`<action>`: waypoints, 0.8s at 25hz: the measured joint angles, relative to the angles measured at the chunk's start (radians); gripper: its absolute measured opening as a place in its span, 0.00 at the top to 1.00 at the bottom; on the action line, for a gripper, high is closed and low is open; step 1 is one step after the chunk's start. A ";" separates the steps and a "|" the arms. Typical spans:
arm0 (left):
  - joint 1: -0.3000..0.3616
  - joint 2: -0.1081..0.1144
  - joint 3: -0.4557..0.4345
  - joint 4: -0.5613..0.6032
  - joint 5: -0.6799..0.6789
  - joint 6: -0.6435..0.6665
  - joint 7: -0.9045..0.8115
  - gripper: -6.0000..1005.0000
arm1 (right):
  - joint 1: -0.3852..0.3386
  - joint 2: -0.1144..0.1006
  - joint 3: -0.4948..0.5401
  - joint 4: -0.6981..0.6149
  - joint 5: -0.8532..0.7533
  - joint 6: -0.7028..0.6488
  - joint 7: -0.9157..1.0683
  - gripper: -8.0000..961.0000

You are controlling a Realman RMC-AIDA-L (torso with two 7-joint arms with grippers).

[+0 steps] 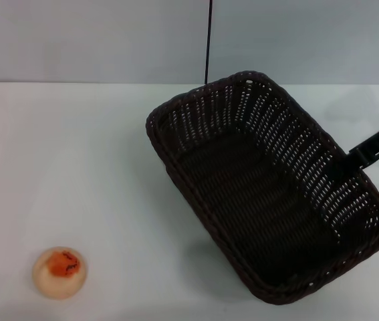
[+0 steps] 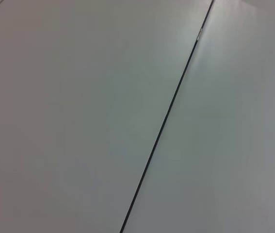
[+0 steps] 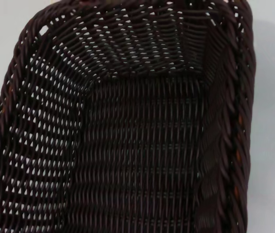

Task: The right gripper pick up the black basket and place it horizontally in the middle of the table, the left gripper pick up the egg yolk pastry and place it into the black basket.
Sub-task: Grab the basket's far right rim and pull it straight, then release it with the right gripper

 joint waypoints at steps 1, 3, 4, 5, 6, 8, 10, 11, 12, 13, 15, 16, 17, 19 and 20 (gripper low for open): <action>0.000 0.000 0.000 0.000 0.000 0.000 0.000 0.19 | -0.002 0.000 0.002 -0.001 0.001 0.000 0.000 0.66; 0.000 0.000 0.000 0.000 0.000 0.000 0.000 0.19 | -0.008 0.000 0.006 -0.007 0.005 0.000 -0.002 0.71; 0.000 0.000 0.000 0.000 0.000 0.000 0.000 0.19 | -0.011 0.000 0.011 -0.011 0.012 0.000 -0.006 0.73; 0.000 0.000 0.000 0.000 -0.001 0.000 0.000 0.19 | -0.014 0.000 0.016 -0.014 0.020 -0.001 -0.010 0.76; 0.000 0.000 0.000 0.000 -0.001 0.000 0.000 0.19 | -0.018 -0.001 0.028 -0.017 0.037 -0.005 -0.019 0.78; 0.000 0.000 0.000 0.000 -0.002 0.000 0.000 0.19 | -0.027 -0.006 0.057 -0.020 0.077 -0.016 -0.039 0.78; 0.000 0.000 0.000 0.000 -0.003 0.000 0.000 0.19 | -0.036 -0.017 0.088 -0.021 0.124 -0.026 -0.059 0.79; 0.000 0.000 0.000 0.000 -0.003 0.000 0.000 0.19 | -0.041 -0.024 0.103 -0.020 0.148 -0.033 -0.070 0.79; 0.000 0.000 0.000 0.000 -0.003 0.000 0.000 0.19 | -0.045 -0.032 0.116 -0.017 0.174 -0.041 -0.079 0.79; 0.000 0.000 -0.001 -0.001 -0.003 0.000 0.000 0.19 | -0.049 -0.039 0.126 -0.015 0.192 -0.047 -0.086 0.79; 0.000 0.000 -0.002 -0.002 -0.004 0.000 0.000 0.19 | -0.059 -0.052 0.138 -0.014 0.235 -0.059 -0.093 0.79; 0.000 0.000 -0.003 -0.002 -0.004 0.000 0.000 0.19 | -0.064 -0.057 0.142 -0.014 0.259 -0.065 -0.097 0.79; 0.000 0.000 -0.003 -0.003 -0.004 0.000 0.000 0.19 | -0.066 -0.058 0.143 -0.014 0.267 -0.067 -0.098 0.79; 0.000 0.000 -0.004 -0.003 -0.005 0.000 0.000 0.19 | -0.079 -0.064 0.148 -0.017 0.326 -0.085 -0.106 0.79; 0.000 0.000 -0.005 -0.004 -0.006 0.001 0.000 0.19 | -0.083 -0.064 0.148 -0.020 0.345 -0.089 -0.109 0.79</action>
